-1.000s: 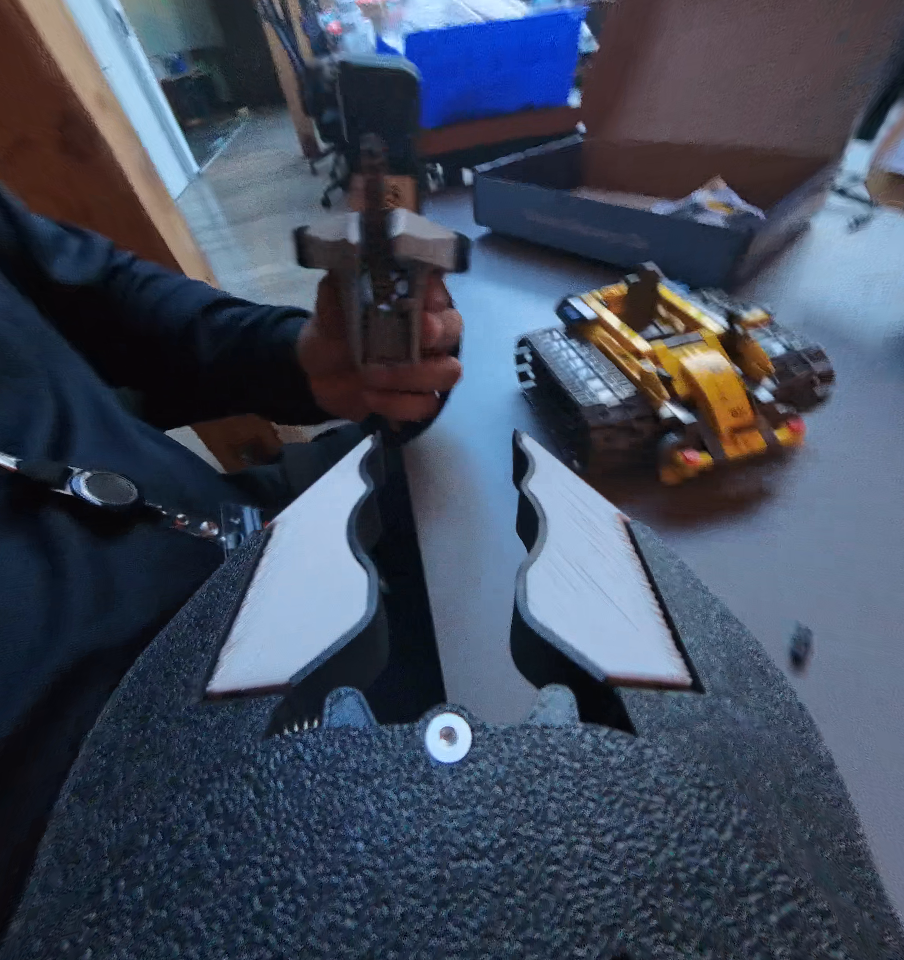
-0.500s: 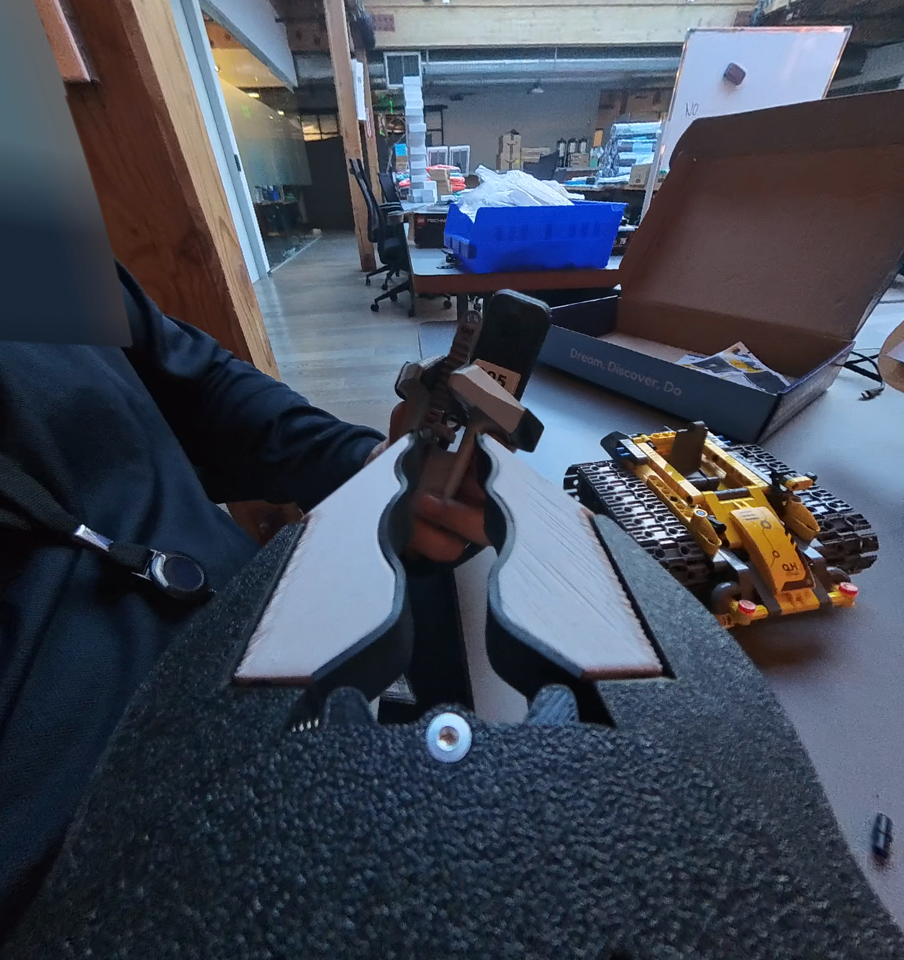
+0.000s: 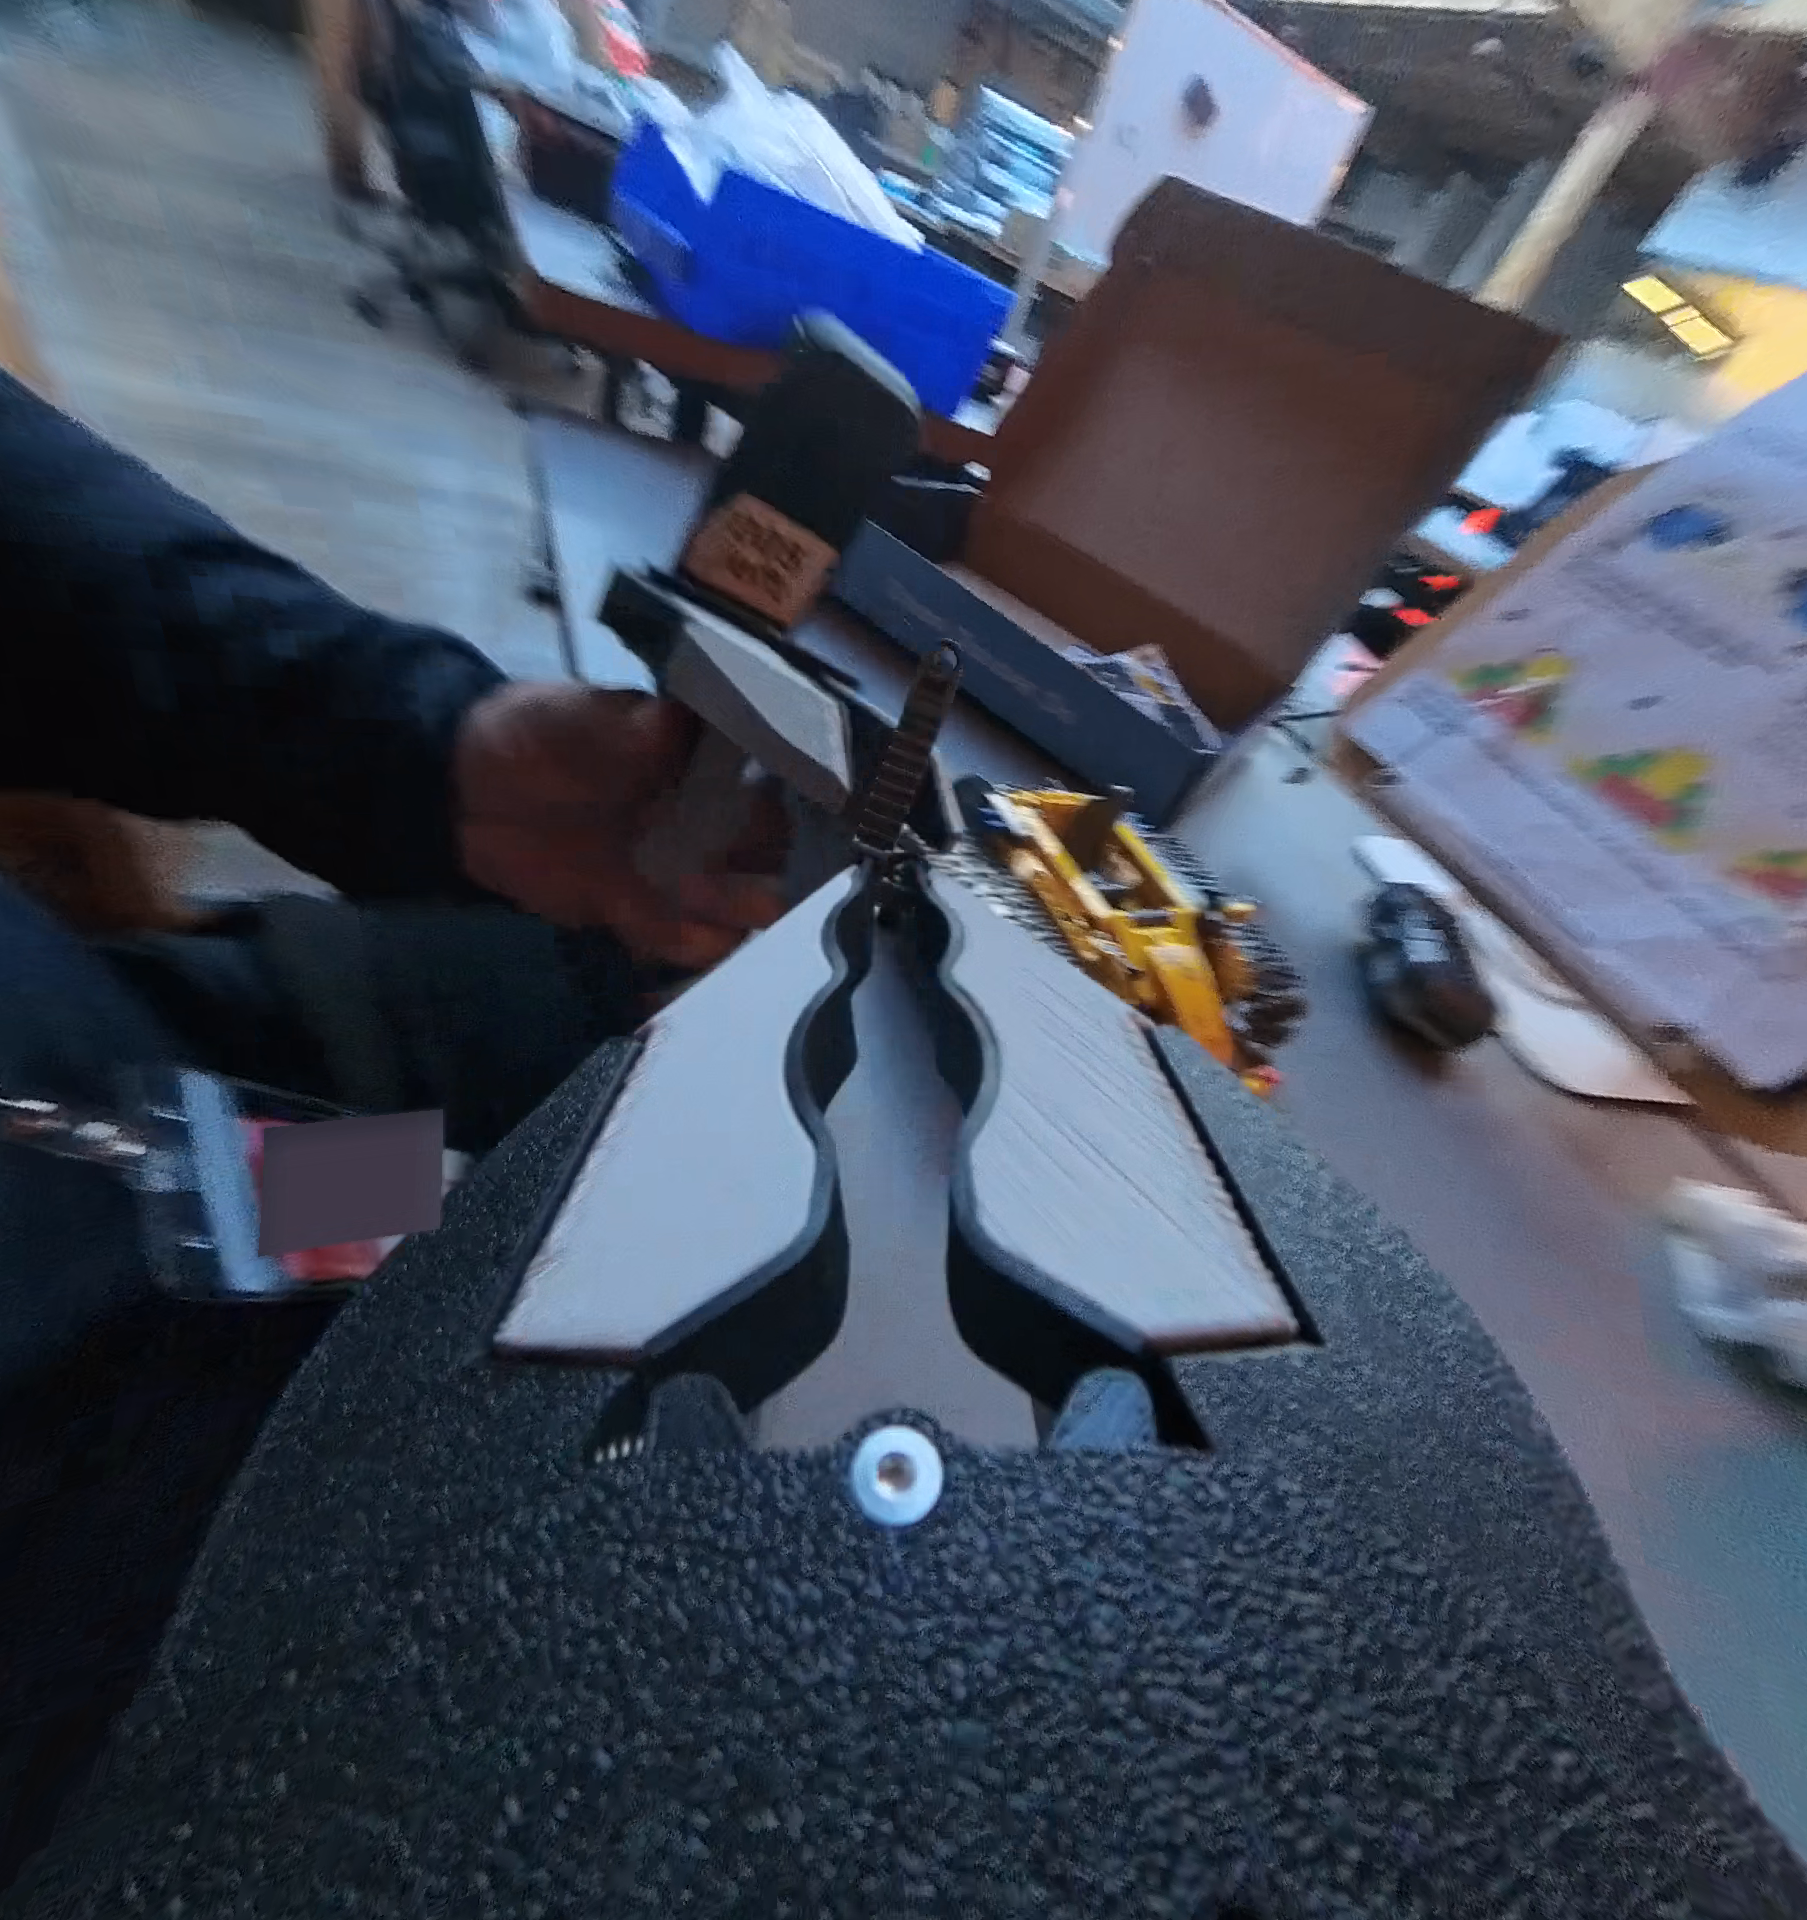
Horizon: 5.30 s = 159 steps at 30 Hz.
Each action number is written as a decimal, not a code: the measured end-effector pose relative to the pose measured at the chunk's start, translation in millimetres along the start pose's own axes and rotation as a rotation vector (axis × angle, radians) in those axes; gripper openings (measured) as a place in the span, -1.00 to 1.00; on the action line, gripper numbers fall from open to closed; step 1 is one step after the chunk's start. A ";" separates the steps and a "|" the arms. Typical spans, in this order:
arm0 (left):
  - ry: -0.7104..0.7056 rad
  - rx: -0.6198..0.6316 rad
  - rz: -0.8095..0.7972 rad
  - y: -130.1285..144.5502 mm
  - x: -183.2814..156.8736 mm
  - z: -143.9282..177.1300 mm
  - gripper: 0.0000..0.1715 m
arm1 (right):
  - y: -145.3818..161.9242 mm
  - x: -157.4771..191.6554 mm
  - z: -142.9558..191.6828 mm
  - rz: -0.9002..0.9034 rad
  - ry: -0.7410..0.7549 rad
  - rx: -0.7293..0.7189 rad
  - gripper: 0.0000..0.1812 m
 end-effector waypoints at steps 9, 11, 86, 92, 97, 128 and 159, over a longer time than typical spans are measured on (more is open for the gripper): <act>-0.119 0.146 0.181 9.5 17.7 -2.3 -0.62 | 11.0 -2.3 -3.7 0.292 0.242 0.164 -0.94; -0.114 0.135 0.191 8.7 15.5 -4.6 -0.71 | 14.0 -0.7 -6.3 0.319 0.253 0.188 -0.94; -0.442 0.519 -0.126 42.5 17.5 -19.8 -0.91 | 31.8 -2.7 -10.7 0.190 0.273 0.165 -0.97; -0.409 0.517 -0.106 44.2 17.4 -20.9 -0.92 | 32.6 0.7 -11.9 0.245 0.296 0.192 -0.98; -0.416 0.379 0.012 38.8 20.0 -23.1 -0.92 | 28.3 -6.2 -11.6 0.197 0.442 0.205 -1.00; -0.370 0.467 0.125 63.0 39.6 -28.6 -0.94 | 202.9 -316.1 127.6 -0.765 0.511 0.511 -0.81; -0.893 0.793 -0.685 67.9 41.3 -29.9 -0.95 | 72.9 2.3 -18.0 -0.809 -0.412 0.120 -0.93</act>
Point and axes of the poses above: each gripper's, where its closed fingertips meet, z back along the fingers, y out of its underside, x = y × z across the jaws, the point moved 3 cm from there along z, back along the fingers, and after that the axes turned 14 degrees about x, right-handed, at the moved point
